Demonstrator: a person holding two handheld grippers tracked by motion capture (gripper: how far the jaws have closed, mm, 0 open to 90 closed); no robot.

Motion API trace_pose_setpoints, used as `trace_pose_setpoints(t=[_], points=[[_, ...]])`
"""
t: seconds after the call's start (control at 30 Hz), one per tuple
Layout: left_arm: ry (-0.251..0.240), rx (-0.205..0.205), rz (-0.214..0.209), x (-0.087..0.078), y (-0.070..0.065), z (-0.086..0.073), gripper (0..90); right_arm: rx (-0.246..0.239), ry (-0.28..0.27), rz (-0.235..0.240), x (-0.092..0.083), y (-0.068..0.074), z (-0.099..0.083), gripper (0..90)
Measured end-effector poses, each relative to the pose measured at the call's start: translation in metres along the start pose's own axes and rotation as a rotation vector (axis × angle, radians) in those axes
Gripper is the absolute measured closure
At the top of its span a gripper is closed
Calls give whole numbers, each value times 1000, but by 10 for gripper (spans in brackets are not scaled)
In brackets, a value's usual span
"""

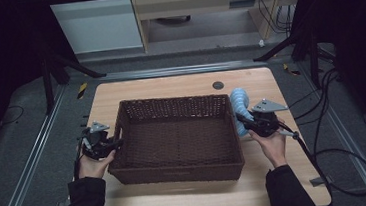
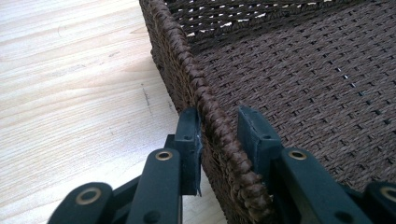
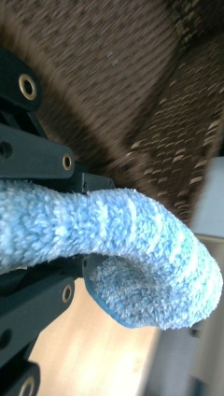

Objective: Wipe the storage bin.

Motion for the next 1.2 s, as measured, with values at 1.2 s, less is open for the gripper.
trace_pose_setpoints(t=[1.2], points=[[11,-38,18,0,5,2,536,-60,261,93,-4,13,-55,709]])
Point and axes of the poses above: each handheld gripper's, and its own axes: x roughly forward along the jaws, z roughly out of its top, y roughly to its left, the point moved 6 cm from there along x, roughly forward along the jaws, and after that the axes turned 10 degrees about -y, right-handed, at the moved point
